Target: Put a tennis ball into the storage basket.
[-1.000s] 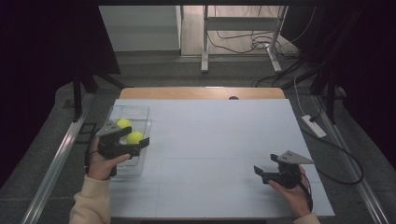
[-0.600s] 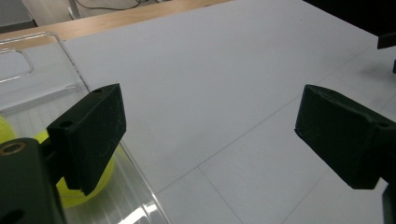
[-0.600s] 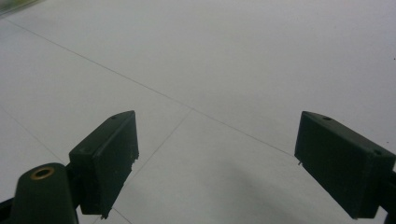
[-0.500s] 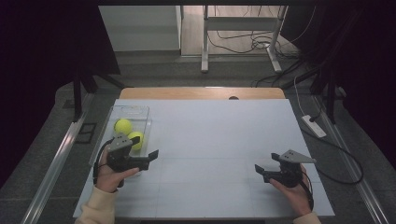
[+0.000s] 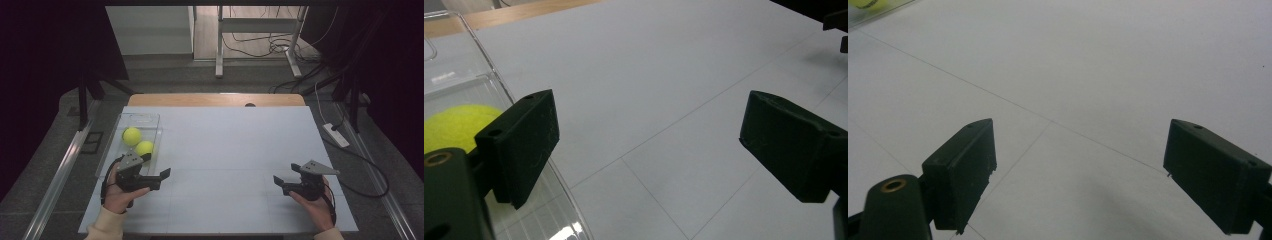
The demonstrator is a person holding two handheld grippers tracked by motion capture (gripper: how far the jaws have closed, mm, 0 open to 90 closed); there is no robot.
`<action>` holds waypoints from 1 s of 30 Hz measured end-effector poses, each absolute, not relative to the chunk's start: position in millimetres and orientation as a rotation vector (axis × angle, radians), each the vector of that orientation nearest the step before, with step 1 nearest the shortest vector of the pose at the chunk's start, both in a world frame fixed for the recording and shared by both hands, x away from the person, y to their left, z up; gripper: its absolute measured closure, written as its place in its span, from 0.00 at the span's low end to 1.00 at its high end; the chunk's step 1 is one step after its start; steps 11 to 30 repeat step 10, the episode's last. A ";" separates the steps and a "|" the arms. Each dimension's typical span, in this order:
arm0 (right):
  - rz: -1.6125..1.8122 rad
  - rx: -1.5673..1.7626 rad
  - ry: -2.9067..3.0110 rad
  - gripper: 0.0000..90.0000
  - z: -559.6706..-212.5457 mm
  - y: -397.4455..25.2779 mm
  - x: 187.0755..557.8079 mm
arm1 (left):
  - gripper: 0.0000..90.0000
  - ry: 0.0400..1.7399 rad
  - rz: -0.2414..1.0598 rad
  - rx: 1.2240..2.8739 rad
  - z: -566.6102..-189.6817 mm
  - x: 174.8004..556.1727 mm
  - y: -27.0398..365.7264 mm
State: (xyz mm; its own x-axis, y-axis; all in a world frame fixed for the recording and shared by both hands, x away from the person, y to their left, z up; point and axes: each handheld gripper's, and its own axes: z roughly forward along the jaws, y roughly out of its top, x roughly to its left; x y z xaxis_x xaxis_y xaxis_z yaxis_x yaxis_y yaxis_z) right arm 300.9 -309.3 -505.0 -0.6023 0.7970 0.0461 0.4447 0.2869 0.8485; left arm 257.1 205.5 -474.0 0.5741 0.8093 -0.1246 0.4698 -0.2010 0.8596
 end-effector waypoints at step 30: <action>1.260 1.117 2.161 0.15 -503.6 -309.9 299.6 | 0.11 1.032 0.450 1.846 -471.3 257.0 205.7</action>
